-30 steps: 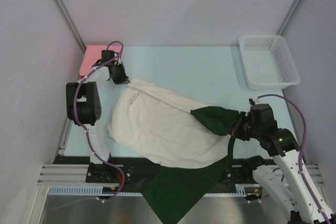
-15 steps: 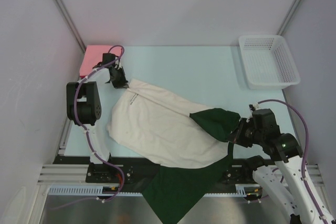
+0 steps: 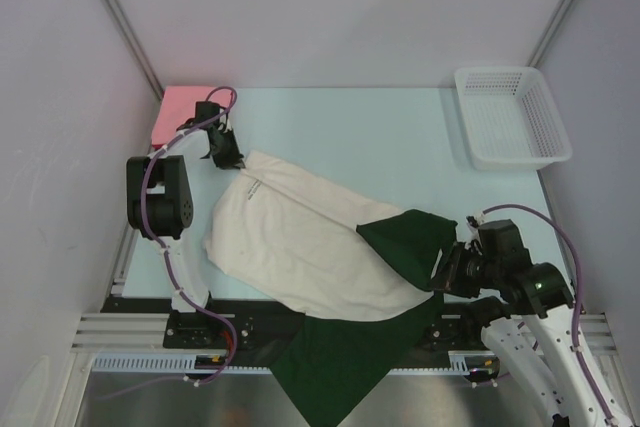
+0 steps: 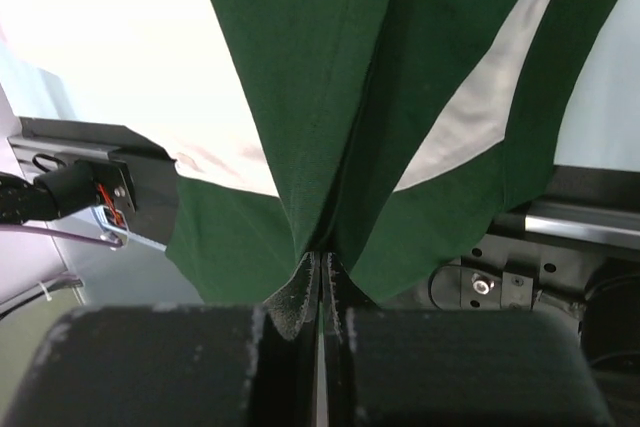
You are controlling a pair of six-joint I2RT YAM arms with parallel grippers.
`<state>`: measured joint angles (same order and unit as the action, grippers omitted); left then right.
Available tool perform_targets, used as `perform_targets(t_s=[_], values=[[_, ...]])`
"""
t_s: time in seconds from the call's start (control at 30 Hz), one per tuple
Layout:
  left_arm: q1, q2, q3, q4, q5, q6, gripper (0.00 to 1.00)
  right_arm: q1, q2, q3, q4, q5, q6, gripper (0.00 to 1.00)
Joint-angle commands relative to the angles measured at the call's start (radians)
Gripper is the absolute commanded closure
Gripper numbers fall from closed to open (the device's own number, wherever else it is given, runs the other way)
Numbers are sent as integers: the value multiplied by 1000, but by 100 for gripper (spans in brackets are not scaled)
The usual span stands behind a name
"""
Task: Fold and stack the t-shirts
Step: Fold the tshirt
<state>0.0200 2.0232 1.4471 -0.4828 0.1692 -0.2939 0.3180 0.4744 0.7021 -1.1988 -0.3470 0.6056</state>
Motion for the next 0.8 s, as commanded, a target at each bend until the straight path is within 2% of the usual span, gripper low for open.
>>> perform_targets(t_s=[0.0, 0.03, 0.07, 0.1, 0.13, 0.2, 0.27, 0.3, 0.37, 0.47, 0.5, 0.57, 0.63, 0.77], values=[[12, -35, 12, -7, -22, 18, 82, 6, 3, -3, -10, -44, -7, 94], [11, -49, 3, -7, -33, 15, 76, 7, 9, 2, -13, -38, -4, 83], [11, -61, -2, -11, -43, 16, 69, 4, 13, 5, -18, -30, -1, 77], [11, -75, -8, -14, -54, 16, 63, 4, 44, 8, -16, -17, 3, 64], [11, -90, -14, -16, -71, 16, 57, 6, 67, 10, -9, -9, 5, 58], [11, -152, -36, -17, -111, 18, 36, 4, 134, 39, 28, 43, 5, 46], [11, -202, -51, 6, -102, 28, 13, 6, 248, 107, 83, 100, -1, 39], [9, -204, -47, 12, -91, 42, 12, 3, 282, 128, 105, 176, -1, 31], [5, -170, -11, 26, -36, 67, 11, -46, 389, 163, 174, 236, -16, 24], [-11, -89, 91, -11, -27, 91, 10, -167, 508, 152, 275, 162, -4, 20], [-46, -46, 114, -23, -51, 120, 11, -254, 530, 137, 363, 88, 8, 19], [-71, -6, 159, -36, -79, 151, 10, -305, 602, 102, 453, 50, 19, 18], [-95, 44, 191, -48, -106, 177, 10, -349, 648, 99, 490, 14, -1, 18], [-106, 114, 249, -74, -103, 205, 16, -408, 737, 128, 510, 43, -75, 18]])
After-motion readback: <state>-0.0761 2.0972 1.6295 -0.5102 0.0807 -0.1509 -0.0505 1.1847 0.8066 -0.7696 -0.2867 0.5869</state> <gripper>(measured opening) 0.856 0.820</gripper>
